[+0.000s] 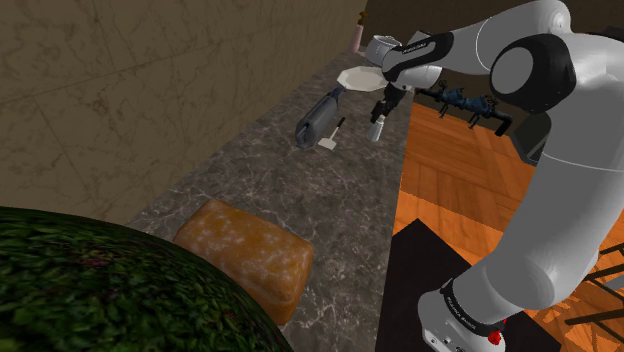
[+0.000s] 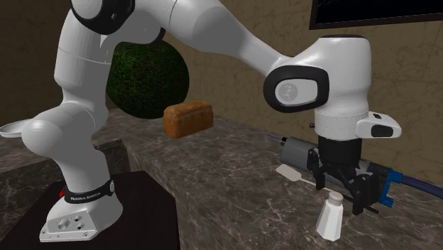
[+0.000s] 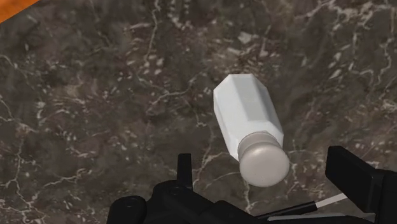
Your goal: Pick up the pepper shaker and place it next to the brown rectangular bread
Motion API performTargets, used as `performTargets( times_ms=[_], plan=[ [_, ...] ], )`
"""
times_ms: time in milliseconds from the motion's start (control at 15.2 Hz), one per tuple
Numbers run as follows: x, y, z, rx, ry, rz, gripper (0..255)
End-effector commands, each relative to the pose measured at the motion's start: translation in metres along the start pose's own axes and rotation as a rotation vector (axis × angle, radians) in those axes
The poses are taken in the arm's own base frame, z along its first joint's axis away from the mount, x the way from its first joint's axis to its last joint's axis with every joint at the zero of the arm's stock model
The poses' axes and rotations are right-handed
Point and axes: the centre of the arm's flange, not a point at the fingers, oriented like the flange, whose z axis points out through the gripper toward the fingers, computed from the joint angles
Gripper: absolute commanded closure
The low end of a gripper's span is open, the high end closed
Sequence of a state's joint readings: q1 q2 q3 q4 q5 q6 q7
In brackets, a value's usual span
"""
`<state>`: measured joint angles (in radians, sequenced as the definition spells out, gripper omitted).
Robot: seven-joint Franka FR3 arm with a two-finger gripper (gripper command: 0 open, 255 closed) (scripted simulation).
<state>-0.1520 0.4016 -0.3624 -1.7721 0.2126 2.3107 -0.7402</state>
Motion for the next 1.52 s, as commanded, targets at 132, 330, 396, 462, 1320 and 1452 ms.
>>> performTargets(
  times_ms=[132,330,396,462,1320,1452],
  plan=[
    [0.0,0.0,0.002,0.0,0.0,0.0,0],
    [0.0,0.0,0.002,0.0,0.0,0.0,0],
    [0.0,0.0,0.002,0.0,0.0,0.0,255],
    [0.0,0.0,0.002,0.0,0.0,0.0,255],
    [0.004,0.002,-0.024,0.0,0.0,0.0,255],
    [0.006,0.003,-0.034,0.0,0.0,0.0,255]
  ],
)
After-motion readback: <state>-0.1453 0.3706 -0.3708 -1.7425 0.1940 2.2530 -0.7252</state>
